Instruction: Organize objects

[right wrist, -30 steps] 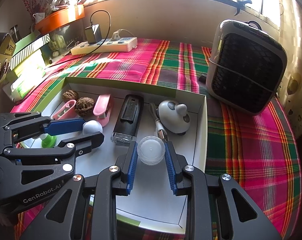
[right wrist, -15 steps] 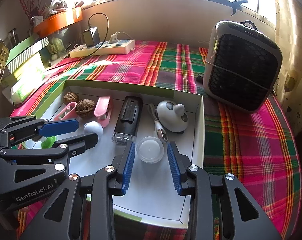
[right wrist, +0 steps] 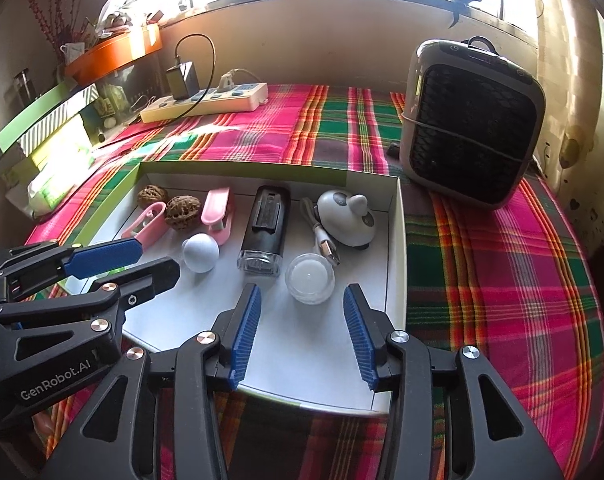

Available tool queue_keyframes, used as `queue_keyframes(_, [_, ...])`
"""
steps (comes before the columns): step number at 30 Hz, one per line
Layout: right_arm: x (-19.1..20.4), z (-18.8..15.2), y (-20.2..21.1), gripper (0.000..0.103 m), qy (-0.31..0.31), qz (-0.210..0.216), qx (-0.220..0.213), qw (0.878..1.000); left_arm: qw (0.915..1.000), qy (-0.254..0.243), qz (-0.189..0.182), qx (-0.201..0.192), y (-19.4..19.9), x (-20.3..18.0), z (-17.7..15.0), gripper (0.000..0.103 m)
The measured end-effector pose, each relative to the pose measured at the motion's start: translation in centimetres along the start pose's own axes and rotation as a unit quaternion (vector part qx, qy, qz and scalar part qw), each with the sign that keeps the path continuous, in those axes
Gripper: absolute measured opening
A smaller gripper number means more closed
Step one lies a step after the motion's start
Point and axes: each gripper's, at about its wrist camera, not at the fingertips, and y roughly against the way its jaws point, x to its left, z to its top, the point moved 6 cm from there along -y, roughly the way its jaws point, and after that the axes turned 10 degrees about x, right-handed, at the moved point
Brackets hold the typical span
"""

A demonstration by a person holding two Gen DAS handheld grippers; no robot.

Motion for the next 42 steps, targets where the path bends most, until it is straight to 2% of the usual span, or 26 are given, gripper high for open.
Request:
queue_keyframes(5, [0.1, -0.5, 0.7, 0.045, -0.007, 0.002, -0.006, 1.000, 0.9999, 0.005, 0.005, -0.011, 1.0, 0.0, -0.6, 0.038])
queue_keyframes(11, [0.7, -1.1, 2.0, 0.045, -0.005, 0.001, -0.016, 1.000, 0.9992, 0.009, 0.027, -0.029, 2.5, 0.0, -1.6, 0.038])
queue_keyframes(20, [2.0, -2.9, 3.9, 0.045, -0.007, 0.006, -0.027, 1.000, 0.9983, 0.018, 0.035, -0.042, 4.4, 0.4, -4.2, 0.038])
queue_keyframes(26, [3.1, -4.6, 4.8, 0.047, -0.008, 0.013, -0.028, 0.999, 0.9978, 0.036, 0.047, -0.031, 4.7, 1.3, -6.7, 0.038])
queue_keyframes(35, [4.3, -7.4, 4.2, 0.048, -0.002, 0.017, -0.006, 1.000, 0.9959, 0.054, 0.071, -0.018, 4.8, 2.6, -9.7, 0.038])
queue_keyframes(42, [4.3, -9.9, 3.9, 0.048, 0.000, 0.007, 0.015, 1.000, 0.9966, 0.050, 0.066, -0.002, 4.6, 1.9, -12.2, 0.038])
